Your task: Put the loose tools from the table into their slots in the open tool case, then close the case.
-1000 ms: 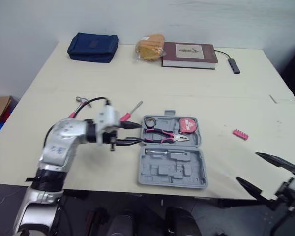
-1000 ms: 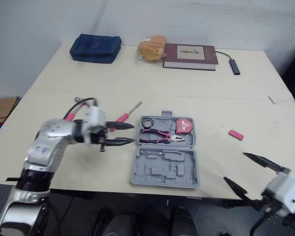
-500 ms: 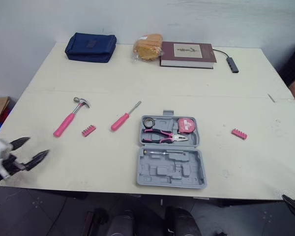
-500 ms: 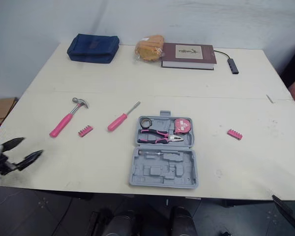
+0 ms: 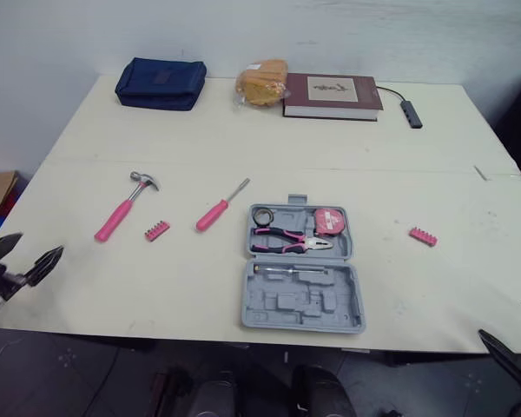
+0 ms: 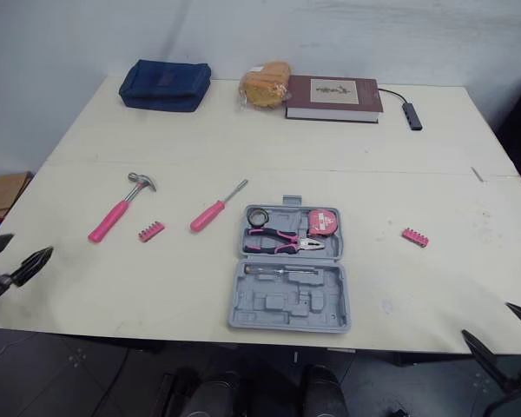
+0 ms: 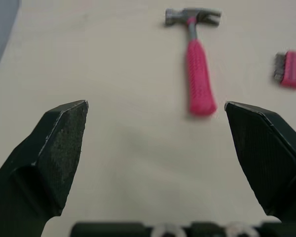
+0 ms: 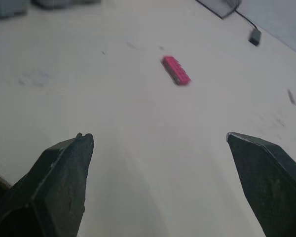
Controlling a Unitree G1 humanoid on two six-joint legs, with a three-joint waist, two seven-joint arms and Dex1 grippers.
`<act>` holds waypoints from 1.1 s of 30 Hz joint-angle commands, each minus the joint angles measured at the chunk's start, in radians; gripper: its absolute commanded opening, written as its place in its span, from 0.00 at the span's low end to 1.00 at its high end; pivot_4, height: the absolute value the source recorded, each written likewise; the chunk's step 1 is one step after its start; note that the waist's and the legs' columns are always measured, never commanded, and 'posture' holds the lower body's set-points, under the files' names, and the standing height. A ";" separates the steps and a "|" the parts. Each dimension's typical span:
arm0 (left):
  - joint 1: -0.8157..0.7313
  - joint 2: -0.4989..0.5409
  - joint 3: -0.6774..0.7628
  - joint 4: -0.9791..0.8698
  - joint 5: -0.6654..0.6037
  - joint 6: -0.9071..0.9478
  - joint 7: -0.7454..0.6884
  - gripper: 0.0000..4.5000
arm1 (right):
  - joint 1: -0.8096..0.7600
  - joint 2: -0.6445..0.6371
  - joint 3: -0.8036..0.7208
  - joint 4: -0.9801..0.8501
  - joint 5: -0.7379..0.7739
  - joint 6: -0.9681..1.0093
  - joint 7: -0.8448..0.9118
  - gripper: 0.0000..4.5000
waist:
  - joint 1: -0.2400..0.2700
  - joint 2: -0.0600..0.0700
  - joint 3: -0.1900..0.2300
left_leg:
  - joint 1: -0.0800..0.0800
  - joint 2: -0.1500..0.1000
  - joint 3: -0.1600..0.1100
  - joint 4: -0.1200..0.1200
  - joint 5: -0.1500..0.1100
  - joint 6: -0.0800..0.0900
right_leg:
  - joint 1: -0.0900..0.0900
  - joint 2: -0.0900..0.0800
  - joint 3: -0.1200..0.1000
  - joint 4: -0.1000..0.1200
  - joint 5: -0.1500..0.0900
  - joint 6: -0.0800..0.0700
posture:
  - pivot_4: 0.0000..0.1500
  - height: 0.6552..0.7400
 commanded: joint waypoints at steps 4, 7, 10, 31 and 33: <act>-0.212 0.076 -0.228 -0.106 0.063 0.448 0.135 0.99 | -0.070 -0.013 0.104 -0.334 0.109 0.161 -0.058 1.00 | -0.001 0.000 0.000 | 0.000 0.000 0.000 0.000 0.003 0.004 | -0.001 0.003 -0.001 0.005 0.000 0.000 | 1.00 1.00; -0.318 0.067 -0.324 -0.074 0.127 0.556 0.200 0.99 | -0.108 -0.031 0.187 -0.463 0.126 0.246 -0.065 1.00 | -0.006 0.000 0.000 | -0.001 0.000 0.001 0.000 0.004 0.004 | -0.001 0.005 -0.001 0.006 0.000 0.000 | 1.00 1.00; -0.402 0.046 -0.388 0.003 0.175 0.559 0.222 0.99 | -0.150 -0.049 0.251 -0.549 0.123 0.300 -0.065 1.00 | -0.004 -0.001 0.001 | -0.001 0.000 0.002 0.000 0.004 0.004 | -0.002 0.007 -0.002 0.006 0.000 0.001 | 1.00 1.00; -0.568 -0.036 -0.515 0.361 0.296 0.281 0.095 0.12 | -0.234 -0.102 0.285 -0.688 0.071 0.434 -0.109 1.00 | 0.013 -0.004 0.000 | -0.001 -0.003 0.005 0.001 0.007 0.007 | -0.002 0.008 -0.006 0.007 0.001 0.003 | 1.00 1.00; -0.566 -0.033 -0.515 0.351 0.298 0.241 0.080 0.12 | -0.229 -0.101 0.282 -0.692 0.061 0.431 -0.110 1.00 | 0.014 -0.004 0.000 | -0.001 -0.003 0.005 0.001 0.007 0.007 | -0.002 0.007 -0.006 0.007 0.001 0.003 | 1.00 1.00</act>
